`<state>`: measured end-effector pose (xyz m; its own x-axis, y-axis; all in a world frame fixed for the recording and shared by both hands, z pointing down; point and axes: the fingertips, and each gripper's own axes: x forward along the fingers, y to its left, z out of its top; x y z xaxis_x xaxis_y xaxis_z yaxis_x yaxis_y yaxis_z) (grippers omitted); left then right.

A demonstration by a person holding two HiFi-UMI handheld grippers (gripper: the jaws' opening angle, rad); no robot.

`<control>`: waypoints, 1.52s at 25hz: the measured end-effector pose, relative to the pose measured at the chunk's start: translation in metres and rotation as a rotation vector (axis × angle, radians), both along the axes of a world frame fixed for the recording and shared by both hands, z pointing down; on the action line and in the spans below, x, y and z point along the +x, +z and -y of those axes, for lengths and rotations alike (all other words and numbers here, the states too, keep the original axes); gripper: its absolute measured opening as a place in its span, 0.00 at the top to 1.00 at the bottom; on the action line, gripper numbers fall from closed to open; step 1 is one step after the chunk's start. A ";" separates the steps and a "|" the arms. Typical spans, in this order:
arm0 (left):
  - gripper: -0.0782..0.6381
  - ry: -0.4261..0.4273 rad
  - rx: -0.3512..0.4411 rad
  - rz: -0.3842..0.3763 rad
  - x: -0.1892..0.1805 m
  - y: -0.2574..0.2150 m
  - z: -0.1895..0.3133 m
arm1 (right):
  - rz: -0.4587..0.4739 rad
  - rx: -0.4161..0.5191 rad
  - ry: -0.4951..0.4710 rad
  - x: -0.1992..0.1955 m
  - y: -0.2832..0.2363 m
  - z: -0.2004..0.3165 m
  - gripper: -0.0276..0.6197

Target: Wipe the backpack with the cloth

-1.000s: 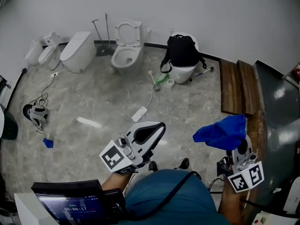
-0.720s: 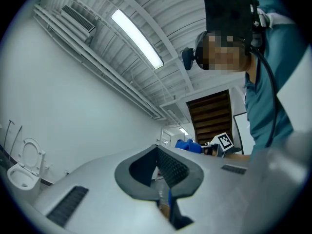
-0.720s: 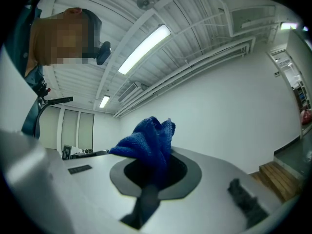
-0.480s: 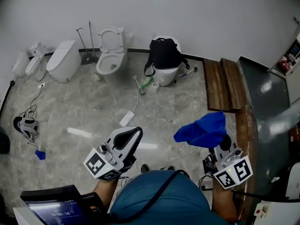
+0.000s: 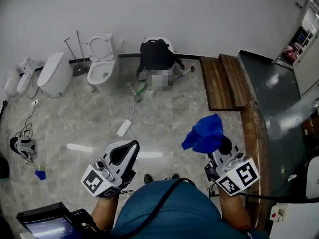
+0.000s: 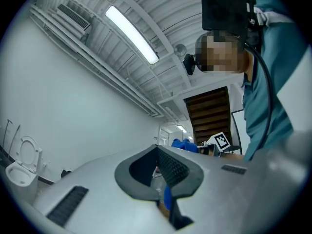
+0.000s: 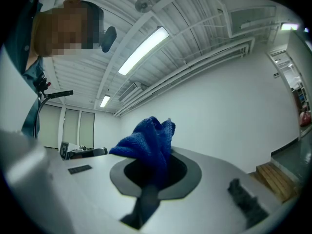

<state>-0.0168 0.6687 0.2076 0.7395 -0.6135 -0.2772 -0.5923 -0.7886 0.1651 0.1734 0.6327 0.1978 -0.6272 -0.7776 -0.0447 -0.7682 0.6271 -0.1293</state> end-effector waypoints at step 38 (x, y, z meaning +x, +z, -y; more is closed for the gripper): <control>0.88 -0.037 -0.014 0.003 0.019 0.001 0.027 | -0.050 -0.023 -0.020 0.018 0.005 0.026 0.93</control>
